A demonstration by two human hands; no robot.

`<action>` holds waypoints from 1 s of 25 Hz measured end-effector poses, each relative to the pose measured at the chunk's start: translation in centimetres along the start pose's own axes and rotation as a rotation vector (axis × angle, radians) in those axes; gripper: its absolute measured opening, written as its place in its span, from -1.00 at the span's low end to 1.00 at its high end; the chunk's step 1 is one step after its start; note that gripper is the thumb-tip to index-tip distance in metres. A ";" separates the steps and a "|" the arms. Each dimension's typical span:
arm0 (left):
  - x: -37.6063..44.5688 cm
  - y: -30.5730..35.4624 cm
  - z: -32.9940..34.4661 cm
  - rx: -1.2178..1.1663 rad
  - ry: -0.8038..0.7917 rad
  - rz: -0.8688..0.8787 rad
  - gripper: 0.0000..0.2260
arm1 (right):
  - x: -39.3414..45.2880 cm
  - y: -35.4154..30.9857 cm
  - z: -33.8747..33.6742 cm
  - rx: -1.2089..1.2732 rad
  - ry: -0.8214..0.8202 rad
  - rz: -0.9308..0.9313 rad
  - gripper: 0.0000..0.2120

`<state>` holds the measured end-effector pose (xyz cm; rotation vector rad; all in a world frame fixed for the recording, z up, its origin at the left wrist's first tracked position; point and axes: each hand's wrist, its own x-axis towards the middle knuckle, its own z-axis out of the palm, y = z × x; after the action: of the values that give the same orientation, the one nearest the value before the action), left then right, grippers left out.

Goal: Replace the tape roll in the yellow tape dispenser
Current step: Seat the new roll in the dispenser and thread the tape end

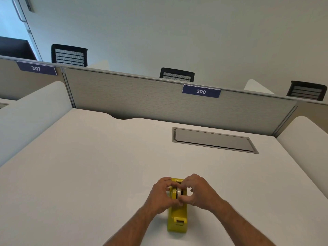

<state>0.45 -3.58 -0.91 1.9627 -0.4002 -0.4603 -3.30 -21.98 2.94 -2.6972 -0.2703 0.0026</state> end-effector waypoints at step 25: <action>0.3 -0.2 0.1 -0.010 0.009 -0.002 -0.49 | 0.2 -0.3 -0.3 0.027 -0.016 0.030 -0.69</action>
<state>0.69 -3.70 -1.18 1.9550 -0.3893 -0.4541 -3.11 -21.83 3.32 -2.6749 -0.2327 0.0372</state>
